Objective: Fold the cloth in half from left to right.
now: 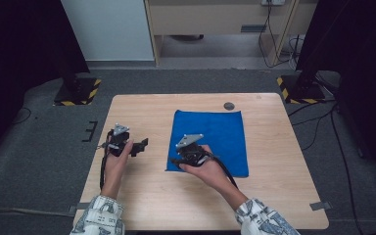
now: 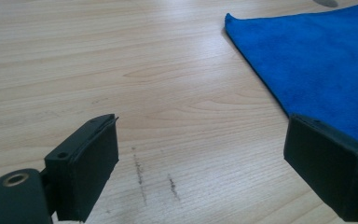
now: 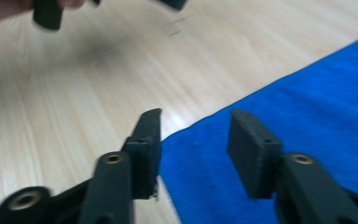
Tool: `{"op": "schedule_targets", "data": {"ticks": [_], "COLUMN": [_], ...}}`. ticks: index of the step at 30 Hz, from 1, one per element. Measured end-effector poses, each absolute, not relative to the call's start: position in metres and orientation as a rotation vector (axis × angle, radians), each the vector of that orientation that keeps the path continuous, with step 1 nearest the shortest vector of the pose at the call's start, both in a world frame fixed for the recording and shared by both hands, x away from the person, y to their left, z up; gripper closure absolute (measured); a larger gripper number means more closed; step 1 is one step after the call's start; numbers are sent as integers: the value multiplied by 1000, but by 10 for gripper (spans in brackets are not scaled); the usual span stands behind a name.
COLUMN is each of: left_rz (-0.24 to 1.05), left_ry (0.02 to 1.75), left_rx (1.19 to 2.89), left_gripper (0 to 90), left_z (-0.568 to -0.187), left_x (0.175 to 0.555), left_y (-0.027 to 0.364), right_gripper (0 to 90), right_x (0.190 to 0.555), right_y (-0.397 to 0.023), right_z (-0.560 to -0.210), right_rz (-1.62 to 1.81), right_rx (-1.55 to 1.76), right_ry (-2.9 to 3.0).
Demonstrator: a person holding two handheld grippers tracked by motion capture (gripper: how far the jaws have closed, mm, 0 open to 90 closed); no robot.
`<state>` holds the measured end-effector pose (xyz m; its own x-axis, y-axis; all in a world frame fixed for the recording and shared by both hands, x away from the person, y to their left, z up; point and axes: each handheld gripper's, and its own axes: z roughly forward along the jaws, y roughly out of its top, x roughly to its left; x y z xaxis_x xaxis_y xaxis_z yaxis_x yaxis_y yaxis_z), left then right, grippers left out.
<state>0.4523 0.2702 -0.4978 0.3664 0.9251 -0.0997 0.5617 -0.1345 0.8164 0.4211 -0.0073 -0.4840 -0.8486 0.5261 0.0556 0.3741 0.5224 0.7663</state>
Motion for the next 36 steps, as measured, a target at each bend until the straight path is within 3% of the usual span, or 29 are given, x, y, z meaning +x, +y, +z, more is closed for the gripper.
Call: {"op": "schedule_targets", "data": {"ticks": [4, 15, 20, 22, 27, 36], "left_rz": [568, 562, 556, 558, 560, 559], "left_ry": [1294, 1306, 1310, 1312, 1313, 1307], "left_rx": [1814, 1809, 1820, 1808, 1811, 1820], "left_gripper": [96, 102, 102, 102, 102, 102], "left_z": [-496, -497, -500, -499, -499, -500], "left_x": [452, 451, 452, 451, 452, 451], "left_y": [270, 272, 273, 274, 275, 274], "right_gripper": [649, 764, 686, 600, 495, 424], "right_x": [413, 412, 413, 413, 411, 411], "right_y": [2, 18, 22, 25, 25, 24], "right_z": [-489, -507, -513, -516, -516, -527], "right_rz": [1204, 1141, 1123, 1091, 1086, 1047], "right_rx": [714, 701, 719, 717, 717, 752], "right_ry": [2609, 2635, 2627, 2616, 2610, 2641]}}
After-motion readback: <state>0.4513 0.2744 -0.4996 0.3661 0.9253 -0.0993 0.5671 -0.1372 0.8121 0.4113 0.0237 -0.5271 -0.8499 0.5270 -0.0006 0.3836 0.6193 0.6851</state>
